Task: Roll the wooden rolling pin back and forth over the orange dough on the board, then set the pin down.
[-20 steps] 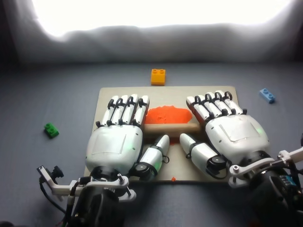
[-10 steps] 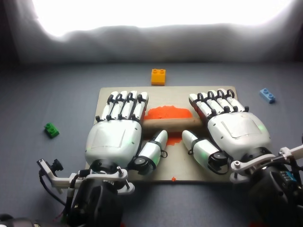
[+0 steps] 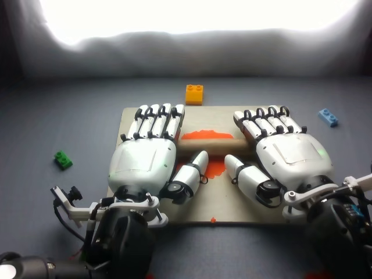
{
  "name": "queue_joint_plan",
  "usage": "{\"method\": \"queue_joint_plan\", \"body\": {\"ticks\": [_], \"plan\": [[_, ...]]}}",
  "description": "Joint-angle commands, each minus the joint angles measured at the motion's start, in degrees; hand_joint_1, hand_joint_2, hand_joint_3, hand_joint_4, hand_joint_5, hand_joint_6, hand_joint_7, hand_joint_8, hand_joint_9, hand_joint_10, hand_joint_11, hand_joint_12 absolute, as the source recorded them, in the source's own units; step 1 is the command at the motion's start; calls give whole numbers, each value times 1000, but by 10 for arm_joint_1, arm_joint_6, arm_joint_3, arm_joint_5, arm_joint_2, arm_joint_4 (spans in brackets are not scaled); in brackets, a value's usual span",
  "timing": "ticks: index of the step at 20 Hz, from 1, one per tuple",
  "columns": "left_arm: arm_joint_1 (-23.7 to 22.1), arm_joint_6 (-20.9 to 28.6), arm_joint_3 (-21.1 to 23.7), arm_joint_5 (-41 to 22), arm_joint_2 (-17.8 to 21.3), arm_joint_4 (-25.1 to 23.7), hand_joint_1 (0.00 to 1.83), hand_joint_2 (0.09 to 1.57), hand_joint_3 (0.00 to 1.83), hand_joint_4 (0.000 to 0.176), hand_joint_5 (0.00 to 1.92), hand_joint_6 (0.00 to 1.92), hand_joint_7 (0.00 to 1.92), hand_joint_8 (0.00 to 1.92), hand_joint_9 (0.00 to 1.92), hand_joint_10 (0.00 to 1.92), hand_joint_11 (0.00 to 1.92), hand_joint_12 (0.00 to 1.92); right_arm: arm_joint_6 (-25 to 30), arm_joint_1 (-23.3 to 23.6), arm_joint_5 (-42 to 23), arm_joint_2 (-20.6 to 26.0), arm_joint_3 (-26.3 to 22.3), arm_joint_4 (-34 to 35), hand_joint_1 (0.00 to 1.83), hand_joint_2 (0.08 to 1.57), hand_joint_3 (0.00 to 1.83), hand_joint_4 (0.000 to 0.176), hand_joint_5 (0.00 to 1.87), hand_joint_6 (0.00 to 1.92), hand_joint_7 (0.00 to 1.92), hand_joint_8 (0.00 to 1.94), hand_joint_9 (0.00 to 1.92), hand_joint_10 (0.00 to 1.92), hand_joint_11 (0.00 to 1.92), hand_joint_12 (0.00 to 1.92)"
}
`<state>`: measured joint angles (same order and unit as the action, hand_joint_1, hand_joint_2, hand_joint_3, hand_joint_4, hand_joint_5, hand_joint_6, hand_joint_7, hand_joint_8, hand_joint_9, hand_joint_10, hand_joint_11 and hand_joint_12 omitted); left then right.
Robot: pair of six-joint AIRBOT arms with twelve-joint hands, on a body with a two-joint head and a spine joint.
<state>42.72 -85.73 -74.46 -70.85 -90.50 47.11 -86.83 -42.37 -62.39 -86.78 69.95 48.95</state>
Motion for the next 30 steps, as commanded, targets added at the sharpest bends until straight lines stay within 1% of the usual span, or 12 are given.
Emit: {"method": "queue_joint_plan", "body": {"ticks": [1, 7, 15, 18, 22, 30], "plan": [[-5, 1, -5, -46, 2, -34, 0, 1474, 3, 0, 31, 0, 27, 1, 0, 0, 0, 0, 4, 7, -47, 3, 4, -26, 0, 1432, 1, 0, 102, 5, 95, 4, 59, 7, 14, 12], [-10, 3, -22, -37, -2, -34, 0, 1474, 2, 0, 31, 0, 27, 1, 0, 0, 0, 0, 22, 7, -38, 6, 19, -23, 0, 1432, 1, 0, 102, 4, 96, 3, 60, 6, 13, 14], [-18, 6, -47, -26, -8, -26, 0, 1474, 2, 0, 31, 0, 27, 0, 0, 0, 0, 0, 23, 17, -41, 3, 31, -23, 0, 1432, 1, 0, 102, 3, 96, 2, 60, 5, 12, 17], [-21, 12, -62, -18, -12, -27, 0, 1474, 2, 0, 31, 0, 27, 0, 0, 0, 0, 0, 26, 22, -34, 2, 39, -23, 0, 1432, 1, 0, 102, 3, 96, 2, 60, 4, 11, 18], [-23, 12, -72, -11, -15, -27, 0, 1474, 2, 0, 31, 0, 27, 0, 0, 0, 0, 0, 31, 23, -25, 2, 42, -23, 0, 1432, 1, 0, 103, 3, 97, 2, 61, 4, 10, 21], [-30, 17, -92, 4, -22, -28, 0, 1475, 2, 0, 23, 0, 20, 0, 0, 0, 0, 0, 43, 29, 0, -6, 66, -23, 0, 1436, 2, 0, 90, 0, 80, 0, 43, 0, 0, 18]]}}
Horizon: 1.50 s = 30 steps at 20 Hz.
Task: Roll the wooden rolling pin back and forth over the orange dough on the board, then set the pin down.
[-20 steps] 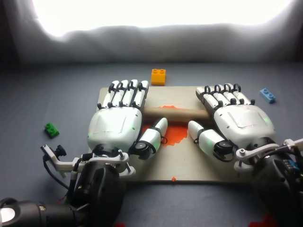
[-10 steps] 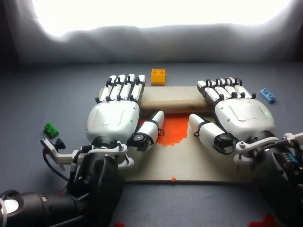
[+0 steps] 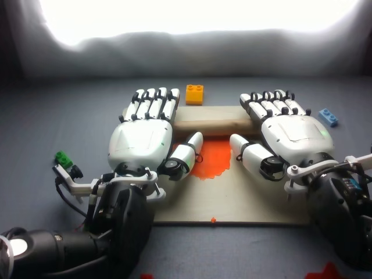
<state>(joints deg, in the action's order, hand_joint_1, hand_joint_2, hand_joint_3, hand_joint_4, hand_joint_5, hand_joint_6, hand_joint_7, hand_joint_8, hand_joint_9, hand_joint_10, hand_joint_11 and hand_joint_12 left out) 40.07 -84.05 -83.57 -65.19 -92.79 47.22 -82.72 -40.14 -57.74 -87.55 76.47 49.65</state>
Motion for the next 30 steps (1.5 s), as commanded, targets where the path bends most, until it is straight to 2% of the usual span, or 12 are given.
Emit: {"method": "queue_joint_plan", "body": {"ticks": [1, 12, 30], "plan": [[-5, 0, -5, -50, -1, -29, 0, 1475, 2, 0, 23, 0, 20, 0, 0, 0, 0, 0, 2, 7, -46, 1, 1, -30, 0, 1436, 2, 0, 90, 0, 80, 0, 43, 0, 0, 18], [-15, 2, -30, -29, -10, -29, 0, 1475, 1, 0, 23, 0, 20, 0, 0, 0, 0, 0, 5, 11, -46, -1, 9, -30, 0, 1436, 1, 0, 90, 0, 80, 0, 43, 0, 0, 17], [-20, -1, -36, 0, -10, -34, 0, 1475, 1, 0, 23, 0, 20, 0, 0, 0, 0, 0, 5, 12, -57, -1, 9, -42, 0, 1436, 1, 0, 90, 0, 80, 0, 43, 0, 0, 17]]}}
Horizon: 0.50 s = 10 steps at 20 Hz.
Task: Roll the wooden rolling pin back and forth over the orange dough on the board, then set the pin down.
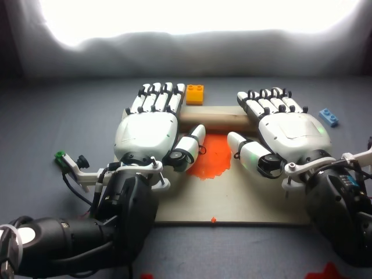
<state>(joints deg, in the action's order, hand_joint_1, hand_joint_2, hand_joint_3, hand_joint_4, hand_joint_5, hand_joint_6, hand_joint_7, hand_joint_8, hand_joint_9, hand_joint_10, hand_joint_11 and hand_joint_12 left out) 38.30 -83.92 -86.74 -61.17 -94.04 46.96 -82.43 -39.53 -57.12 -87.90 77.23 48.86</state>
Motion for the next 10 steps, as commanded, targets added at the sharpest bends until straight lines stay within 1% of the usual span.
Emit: {"method": "queue_joint_plan", "body": {"ticks": [1, 4, 10], "plan": [[-2, -1, -4, -40, 3, -31, 0, 1475, 1, 0, 23, 0, 20, 0, 0, 0, 0, 0, 2, 6, -63, 3, 2, -34, 0, 1436, 1, 0, 90, 0, 80, 0, 43, 0, 0, 17], [-3, 0, -4, -30, 6, -31, 0, 1477, 2, 0, 28, 2, 28, 3, 0, 0, 0, 0, 2, 5, -63, 3, 1, -34, 0, 1436, 1, 0, 90, 0, 81, 0, 31, 0, 0, 17], [-5, 0, -1, -30, 9, -31, 0, 1477, 1, 0, 28, 2, 29, 2, 0, 0, 0, 0, 2, 3, -62, 3, 1, -34, 0, 1436, 0, 0, 90, 0, 81, 0, 31, 0, 0, 17]]}}
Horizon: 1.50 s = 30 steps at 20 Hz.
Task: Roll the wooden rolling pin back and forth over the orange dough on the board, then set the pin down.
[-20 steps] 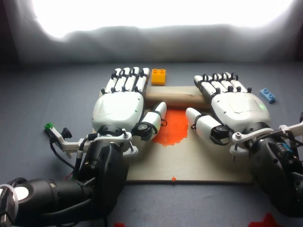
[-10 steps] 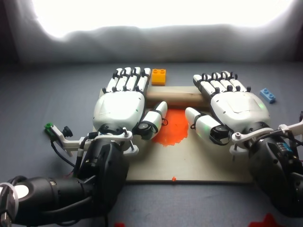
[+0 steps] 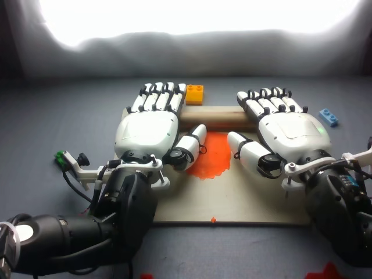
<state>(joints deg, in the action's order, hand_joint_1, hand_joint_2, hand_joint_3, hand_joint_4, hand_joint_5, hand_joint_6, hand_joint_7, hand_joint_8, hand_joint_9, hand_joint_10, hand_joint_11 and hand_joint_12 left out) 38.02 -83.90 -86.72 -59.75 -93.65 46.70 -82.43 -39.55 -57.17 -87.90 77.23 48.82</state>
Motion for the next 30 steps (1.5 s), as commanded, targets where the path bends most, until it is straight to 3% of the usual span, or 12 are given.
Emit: {"method": "queue_joint_plan", "body": {"ticks": [1, 30], "plan": [[-3, 0, -1, -43, 5, -28, 0, 1477, 1, 0, 28, 2, 29, 2, 0, 0, 0, 0, 2, 3, -62, 3, 1, -33, 0, 1436, 0, 0, 90, 0, 81, 0, 31, 0, 0, 17], [-7, -14, 28, -2, 30, -9, 0, 1480, 2, 0, 45, 4, 46, 3, 7, 2, 0, 0, 18, -10, -56, 2, 1, -33, 0, 1432, 0, 0, 80, 0, 64, 0, 12, 0, 0, 0]]}}
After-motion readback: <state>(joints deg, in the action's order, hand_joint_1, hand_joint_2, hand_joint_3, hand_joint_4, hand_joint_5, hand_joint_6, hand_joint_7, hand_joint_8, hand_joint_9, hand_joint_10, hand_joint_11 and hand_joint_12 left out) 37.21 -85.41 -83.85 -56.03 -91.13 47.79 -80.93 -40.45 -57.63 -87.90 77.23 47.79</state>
